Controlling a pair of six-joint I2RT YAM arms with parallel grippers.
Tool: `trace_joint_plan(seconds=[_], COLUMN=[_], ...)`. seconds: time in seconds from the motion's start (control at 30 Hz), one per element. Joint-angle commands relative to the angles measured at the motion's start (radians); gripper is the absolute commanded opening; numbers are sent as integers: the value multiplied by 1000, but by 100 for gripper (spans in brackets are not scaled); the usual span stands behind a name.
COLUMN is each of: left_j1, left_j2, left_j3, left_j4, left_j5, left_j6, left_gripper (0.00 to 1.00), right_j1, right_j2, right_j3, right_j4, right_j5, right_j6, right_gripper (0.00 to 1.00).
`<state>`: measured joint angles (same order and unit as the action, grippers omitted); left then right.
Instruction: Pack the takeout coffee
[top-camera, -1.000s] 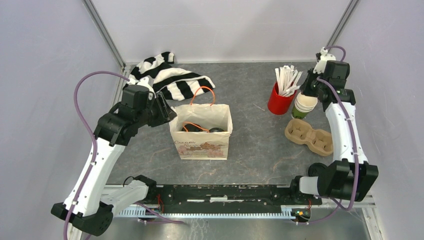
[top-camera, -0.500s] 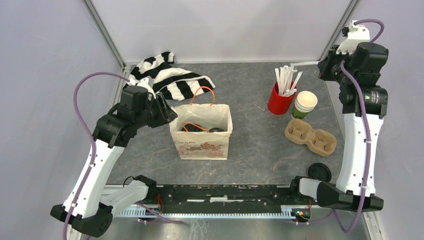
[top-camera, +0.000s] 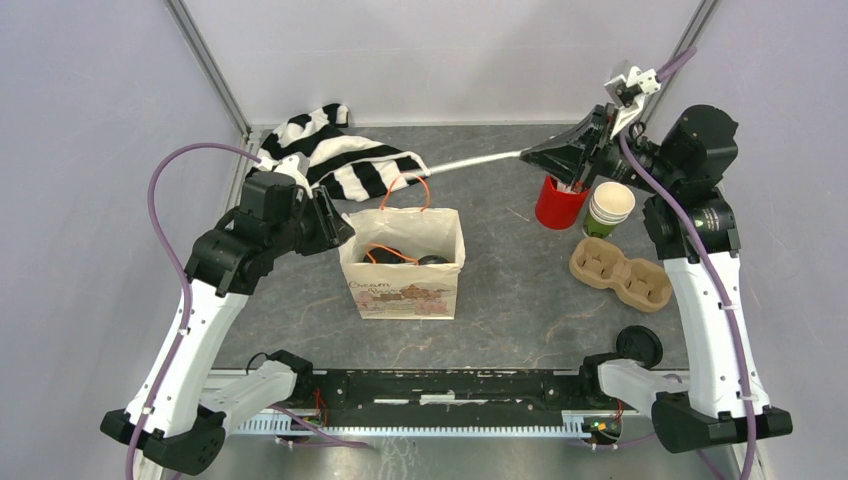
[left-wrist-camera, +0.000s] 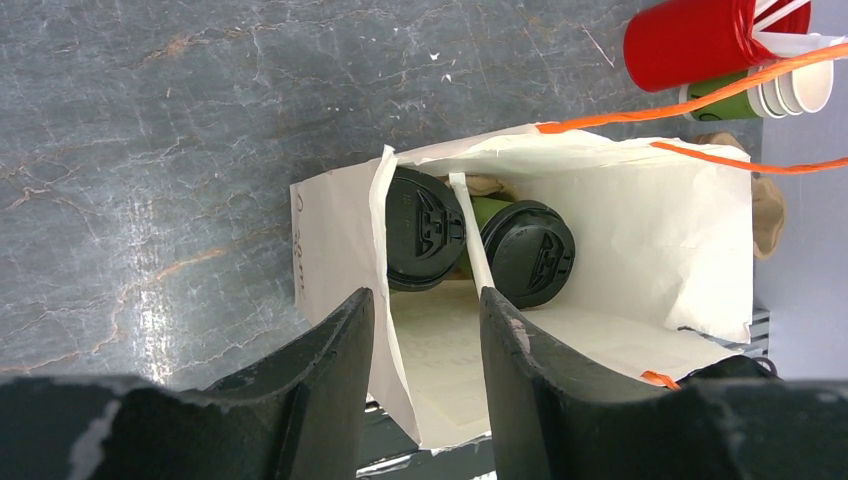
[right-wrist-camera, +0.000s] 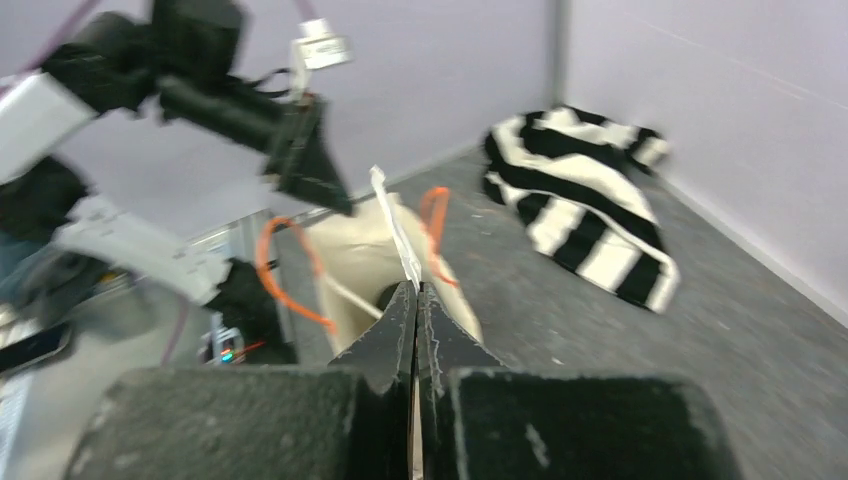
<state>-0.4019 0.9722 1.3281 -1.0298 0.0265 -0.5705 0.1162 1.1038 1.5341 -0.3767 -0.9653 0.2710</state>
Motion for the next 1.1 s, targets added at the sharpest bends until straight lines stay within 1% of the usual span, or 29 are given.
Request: trace_joint_plan(seconds=[0.0,0.1,0.13,0.2,0.27,0.3,0.37,0.4,0.47,0.6,0.67,0.73,0.87,0.97,1.07], left_j1=[-5,-6,-6,-6,-5,-5,-5,-5,-5,-5,-6,-6,-6,-6,-6], left_j2=[-9,-6,-6,-5,-3,-4,-3,-1,2,3,2,2,3,11,16], left_j3=[-8,-9,-10,-10,-12,-13,-16,-18,-17,-17,-17,-18,-21,-15,-11], left_j4=[49,50,50,51,53,54,58,59,59,59,58,55,55,57,57], left_j5=[-12,-11,-11,-13,-13,-13,-12,-9,-8,-12,-13,-13,-17,-20,-22], left_j6=[46,42,41,38,33,31,25,24,22,21,20,18,14,14,14], left_gripper=[50,50,50,50,50,50,50,50,50,50,50,50,50,50,50], right_j1=[86,143,161,180,201,218,264,294,343,424,443,456,492,545,611], right_j2=[-10,-20,-15,0,38,69,127,154,189,230,242,254,287,321,350], right_j3=[30,9,17,63,149,200,291,334,378,395,404,420,438,454,463], right_j4=[173,186,143,-17,-217,-336,-456,-499,-527,-544,-557,-557,-555,-579,-586], right_j5=[-217,-237,-230,-173,-75,-1,134,196,296,447,513,546,565,628,732], right_j6=[120,161,140,27,-116,-176,-252,-262,-288,-304,-320,-326,-334,-350,-363], right_gripper=[0,0,0,0,0,0,0,0,0,0,0,0,0,0,0])
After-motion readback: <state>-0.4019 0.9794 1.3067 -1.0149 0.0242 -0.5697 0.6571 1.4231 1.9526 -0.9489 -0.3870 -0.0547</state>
